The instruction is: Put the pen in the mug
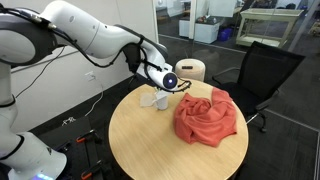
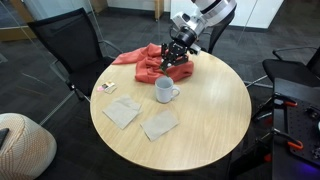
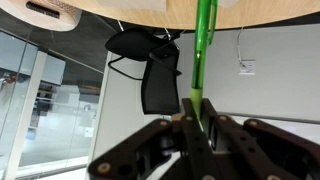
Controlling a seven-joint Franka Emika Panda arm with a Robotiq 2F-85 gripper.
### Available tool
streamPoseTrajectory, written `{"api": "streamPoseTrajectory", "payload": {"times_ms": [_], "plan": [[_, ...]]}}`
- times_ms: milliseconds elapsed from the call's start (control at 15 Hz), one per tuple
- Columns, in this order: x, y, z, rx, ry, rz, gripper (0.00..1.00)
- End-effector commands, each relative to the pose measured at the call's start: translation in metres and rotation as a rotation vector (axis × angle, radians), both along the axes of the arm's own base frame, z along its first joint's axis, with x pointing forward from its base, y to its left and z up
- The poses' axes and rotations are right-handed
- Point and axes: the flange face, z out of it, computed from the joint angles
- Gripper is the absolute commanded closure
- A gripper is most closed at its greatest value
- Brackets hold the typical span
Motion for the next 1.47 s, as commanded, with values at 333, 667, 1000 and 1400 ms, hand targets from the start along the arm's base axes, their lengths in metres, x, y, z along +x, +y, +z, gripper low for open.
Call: {"api": "streamPoseTrajectory", "payload": {"times_ms": [333, 667, 1000, 1400], "plan": [[0.018, -0.007, -0.019, 0.060, -0.033, 0.027, 0.97], [0.024, -0.011, -0.033, 0.078, -0.036, 0.029, 0.97], [0.026, -0.017, -0.046, 0.076, -0.018, 0.021, 0.97], [0.025, -0.022, -0.061, 0.061, 0.010, -0.001, 0.62]]}}
